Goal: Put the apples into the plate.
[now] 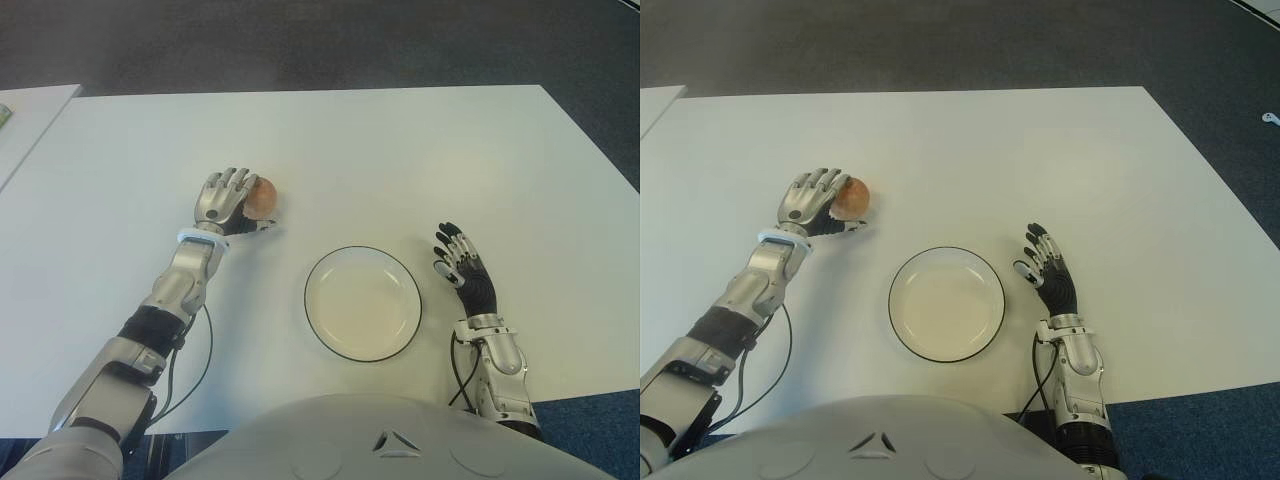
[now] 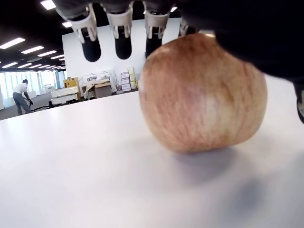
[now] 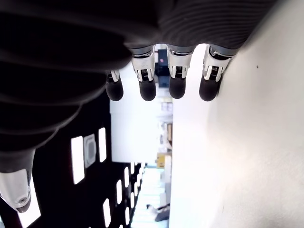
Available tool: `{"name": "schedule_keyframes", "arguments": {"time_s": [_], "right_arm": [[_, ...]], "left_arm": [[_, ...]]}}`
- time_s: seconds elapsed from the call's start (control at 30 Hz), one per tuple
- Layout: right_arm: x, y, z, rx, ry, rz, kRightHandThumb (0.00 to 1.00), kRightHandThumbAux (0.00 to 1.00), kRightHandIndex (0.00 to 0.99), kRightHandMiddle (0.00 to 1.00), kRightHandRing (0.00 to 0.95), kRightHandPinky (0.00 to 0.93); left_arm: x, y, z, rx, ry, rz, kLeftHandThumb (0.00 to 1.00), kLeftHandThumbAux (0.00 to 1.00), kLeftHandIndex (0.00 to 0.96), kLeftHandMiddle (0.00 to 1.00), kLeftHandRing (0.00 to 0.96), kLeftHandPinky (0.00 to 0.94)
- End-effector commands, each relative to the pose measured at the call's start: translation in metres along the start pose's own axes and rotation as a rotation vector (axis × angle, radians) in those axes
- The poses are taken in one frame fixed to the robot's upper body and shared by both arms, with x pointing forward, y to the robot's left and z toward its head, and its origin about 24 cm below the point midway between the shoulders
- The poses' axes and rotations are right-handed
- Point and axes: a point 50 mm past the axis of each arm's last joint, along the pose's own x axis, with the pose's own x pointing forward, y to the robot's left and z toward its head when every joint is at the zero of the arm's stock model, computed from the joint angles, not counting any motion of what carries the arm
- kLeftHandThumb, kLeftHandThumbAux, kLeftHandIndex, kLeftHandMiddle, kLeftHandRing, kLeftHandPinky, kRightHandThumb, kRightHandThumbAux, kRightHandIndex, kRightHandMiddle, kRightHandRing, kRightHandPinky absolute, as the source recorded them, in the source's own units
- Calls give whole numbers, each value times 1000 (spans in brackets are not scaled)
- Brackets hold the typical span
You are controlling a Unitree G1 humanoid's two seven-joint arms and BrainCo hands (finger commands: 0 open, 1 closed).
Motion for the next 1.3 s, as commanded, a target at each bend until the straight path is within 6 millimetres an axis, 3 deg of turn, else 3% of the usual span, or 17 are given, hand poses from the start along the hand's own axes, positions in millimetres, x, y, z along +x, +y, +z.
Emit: {"name": "schedule_keyframes", "arguments": {"time_s": [0.03, 1.3], "right_arm": [[-35, 0, -40, 50, 237, -27, 73, 526, 0, 28, 0, 0], [-43, -11, -44, 53, 248, -59, 69, 535, 0, 47, 2, 0]], "left_arm": [[0, -15, 3, -10, -10, -61, 288, 293, 0, 0, 0, 0], [19, -40, 19, -76, -21, -46, 289, 331, 0, 0, 0, 1]]}}
